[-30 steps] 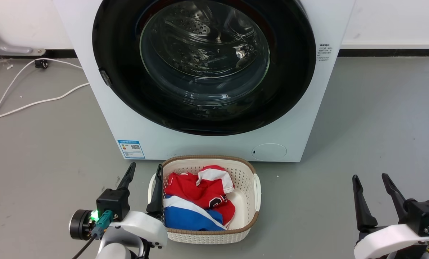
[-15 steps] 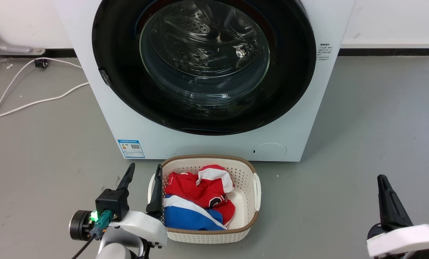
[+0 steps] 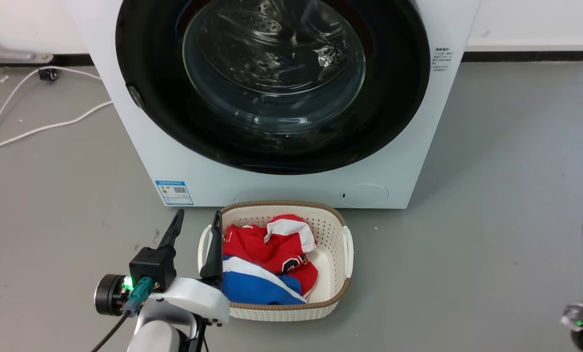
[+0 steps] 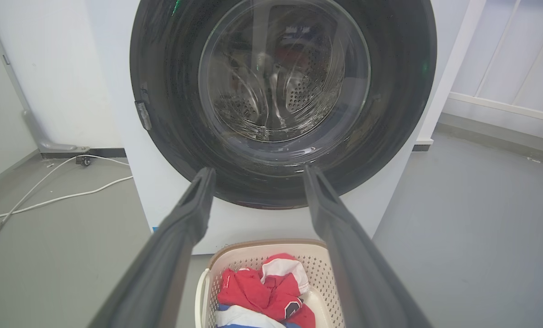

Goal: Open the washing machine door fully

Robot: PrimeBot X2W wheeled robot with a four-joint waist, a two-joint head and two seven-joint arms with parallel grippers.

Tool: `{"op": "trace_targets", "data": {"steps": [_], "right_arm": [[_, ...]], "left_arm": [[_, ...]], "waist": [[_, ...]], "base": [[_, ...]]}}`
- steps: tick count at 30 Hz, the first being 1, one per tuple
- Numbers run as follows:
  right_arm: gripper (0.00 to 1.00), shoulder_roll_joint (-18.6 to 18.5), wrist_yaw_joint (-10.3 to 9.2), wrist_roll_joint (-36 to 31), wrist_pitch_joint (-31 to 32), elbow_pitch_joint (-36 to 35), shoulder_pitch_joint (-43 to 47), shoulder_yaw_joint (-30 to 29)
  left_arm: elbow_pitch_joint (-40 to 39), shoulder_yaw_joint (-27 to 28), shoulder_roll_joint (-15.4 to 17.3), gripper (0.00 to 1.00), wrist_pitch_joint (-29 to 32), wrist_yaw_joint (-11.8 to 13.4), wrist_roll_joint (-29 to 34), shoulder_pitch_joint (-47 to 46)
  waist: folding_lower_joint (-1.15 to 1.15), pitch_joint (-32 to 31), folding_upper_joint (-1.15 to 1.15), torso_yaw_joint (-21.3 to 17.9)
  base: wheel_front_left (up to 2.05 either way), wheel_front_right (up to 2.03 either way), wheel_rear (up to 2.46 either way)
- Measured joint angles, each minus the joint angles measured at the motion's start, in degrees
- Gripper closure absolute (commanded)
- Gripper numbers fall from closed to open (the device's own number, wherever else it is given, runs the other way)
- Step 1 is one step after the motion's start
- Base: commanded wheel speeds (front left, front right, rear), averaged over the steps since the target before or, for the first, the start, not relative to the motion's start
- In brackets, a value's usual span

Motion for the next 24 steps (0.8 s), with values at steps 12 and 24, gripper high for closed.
{"op": "trace_targets", "data": {"steps": [12, 24], "right_arm": [[1.0, -10.28, -0.01, 4.74, 10.93, 16.41, -21.04, -5.31], [1.0, -20.19, -0.01, 3.07, 28.62, 28.39, -44.53, 1.83]], "left_arm": [[-4.28, -1.87, -0.07, 0.0, -0.01, 1.88, -0.49, -4.34], [-7.15, -5.56, -0.08, 0.0, -0.01, 3.68, -1.0, -8.33]], "waist": [[0.0, 7.8, 0.0, 0.14], [0.01, 15.88, 0.0, 2.28]], "base": [[0.0, 0.0, 0.0], [0.0, 0.0, 0.0]]}}
